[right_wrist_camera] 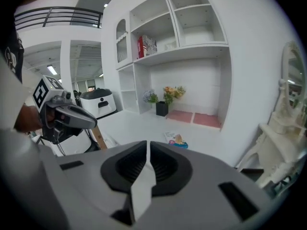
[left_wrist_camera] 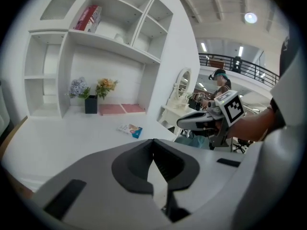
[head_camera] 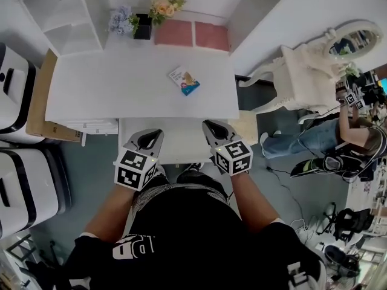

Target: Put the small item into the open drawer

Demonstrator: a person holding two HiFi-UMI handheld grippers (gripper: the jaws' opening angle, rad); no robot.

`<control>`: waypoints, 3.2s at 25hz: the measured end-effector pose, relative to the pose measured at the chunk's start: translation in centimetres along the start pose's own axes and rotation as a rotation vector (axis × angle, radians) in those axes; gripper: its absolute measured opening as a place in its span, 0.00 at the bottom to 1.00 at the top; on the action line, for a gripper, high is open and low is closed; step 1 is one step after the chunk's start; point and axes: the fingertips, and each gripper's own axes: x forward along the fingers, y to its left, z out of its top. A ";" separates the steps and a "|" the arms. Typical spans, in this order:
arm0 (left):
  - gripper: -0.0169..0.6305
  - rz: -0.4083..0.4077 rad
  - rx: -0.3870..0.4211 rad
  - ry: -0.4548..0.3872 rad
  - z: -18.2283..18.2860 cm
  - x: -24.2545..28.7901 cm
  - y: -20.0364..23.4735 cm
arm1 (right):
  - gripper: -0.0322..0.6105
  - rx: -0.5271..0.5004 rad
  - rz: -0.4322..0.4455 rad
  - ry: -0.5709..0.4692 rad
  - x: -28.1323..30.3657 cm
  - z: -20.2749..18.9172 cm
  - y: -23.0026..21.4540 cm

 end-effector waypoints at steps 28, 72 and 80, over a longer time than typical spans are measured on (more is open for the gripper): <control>0.05 0.265 -0.217 0.110 -3.4 0.3 4.6 | 0.55 -0.216 0.036 0.382 23.6 -2.9 -11.3; 0.05 0.354 -0.294 0.094 -5.8 -3.4 5.3 | 0.68 -0.160 -0.005 0.498 27.9 -3.0 -13.2; 0.05 0.293 -0.233 0.069 -3.8 -2.3 4.9 | 0.68 -0.114 -0.011 0.411 24.7 -0.2 -13.2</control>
